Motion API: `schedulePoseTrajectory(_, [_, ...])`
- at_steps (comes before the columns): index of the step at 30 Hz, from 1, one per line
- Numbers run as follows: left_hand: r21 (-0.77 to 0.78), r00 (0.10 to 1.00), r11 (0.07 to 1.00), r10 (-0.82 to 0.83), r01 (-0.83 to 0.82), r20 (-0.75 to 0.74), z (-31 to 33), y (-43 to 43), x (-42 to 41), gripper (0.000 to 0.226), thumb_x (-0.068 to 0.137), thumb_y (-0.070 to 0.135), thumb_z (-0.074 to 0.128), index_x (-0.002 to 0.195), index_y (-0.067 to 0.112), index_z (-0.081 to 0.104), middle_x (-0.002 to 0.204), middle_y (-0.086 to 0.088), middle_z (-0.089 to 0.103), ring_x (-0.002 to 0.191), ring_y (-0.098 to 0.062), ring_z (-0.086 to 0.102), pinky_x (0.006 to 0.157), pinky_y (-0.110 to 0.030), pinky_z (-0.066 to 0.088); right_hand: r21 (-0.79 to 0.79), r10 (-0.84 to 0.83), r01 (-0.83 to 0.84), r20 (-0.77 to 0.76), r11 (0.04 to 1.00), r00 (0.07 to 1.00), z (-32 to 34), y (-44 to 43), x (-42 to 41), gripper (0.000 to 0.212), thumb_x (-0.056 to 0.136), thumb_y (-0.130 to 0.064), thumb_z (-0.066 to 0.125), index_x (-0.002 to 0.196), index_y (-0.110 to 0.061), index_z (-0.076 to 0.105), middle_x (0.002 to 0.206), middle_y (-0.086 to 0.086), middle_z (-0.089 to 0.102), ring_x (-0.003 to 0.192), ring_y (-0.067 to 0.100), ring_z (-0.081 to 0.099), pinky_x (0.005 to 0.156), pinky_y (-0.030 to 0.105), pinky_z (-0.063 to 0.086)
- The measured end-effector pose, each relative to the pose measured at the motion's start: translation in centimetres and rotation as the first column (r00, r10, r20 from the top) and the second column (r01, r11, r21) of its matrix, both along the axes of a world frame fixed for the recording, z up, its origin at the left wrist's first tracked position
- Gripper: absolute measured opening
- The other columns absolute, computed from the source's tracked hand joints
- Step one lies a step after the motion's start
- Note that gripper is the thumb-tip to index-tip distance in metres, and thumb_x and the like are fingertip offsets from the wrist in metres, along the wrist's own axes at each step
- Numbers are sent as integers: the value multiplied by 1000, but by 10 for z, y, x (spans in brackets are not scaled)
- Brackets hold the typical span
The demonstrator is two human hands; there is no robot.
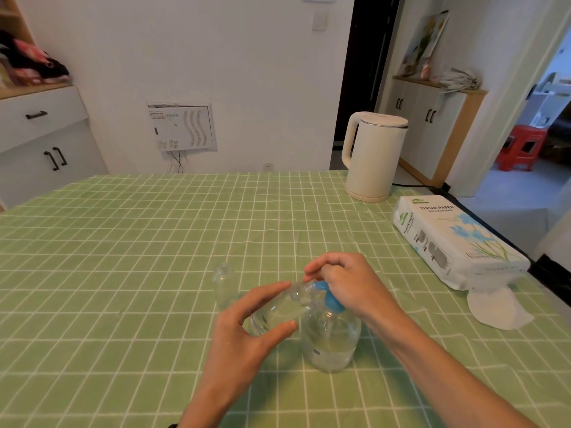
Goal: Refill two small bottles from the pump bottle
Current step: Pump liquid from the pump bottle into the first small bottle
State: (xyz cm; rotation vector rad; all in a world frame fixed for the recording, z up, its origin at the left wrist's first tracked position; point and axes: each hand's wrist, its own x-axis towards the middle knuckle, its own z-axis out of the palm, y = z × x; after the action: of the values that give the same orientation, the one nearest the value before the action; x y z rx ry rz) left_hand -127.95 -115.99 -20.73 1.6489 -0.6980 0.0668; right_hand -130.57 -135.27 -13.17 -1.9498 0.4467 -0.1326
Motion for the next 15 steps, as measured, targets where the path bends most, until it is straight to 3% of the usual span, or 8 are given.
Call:
schedulePoseTrajectory(10, [-19, 1000, 1000, -5, 5, -6, 0, 0, 1, 53, 73, 33, 87, 123, 45, 73, 125, 18, 77, 124, -7, 69, 106, -19, 50, -44, -17, 17, 6, 999, 1000, 8, -1, -1, 39, 101, -6, 47, 88, -21, 80, 91, -8, 81, 97, 6, 74, 86, 22, 54])
schedulePoseTrajectory(15, [-12, 1000, 1000, -9, 9, -12, -1, -1, 2, 53, 73, 33, 87, 122, 46, 73, 125, 18, 77, 124, -6, 69, 106, -17, 49, -29, -11, 11, 12, 1000, 1000, 5, -2, -1, 39, 101, -7, 47, 87, -23, 80, 91, -8, 81, 93, 3, 74, 81, 19, 52])
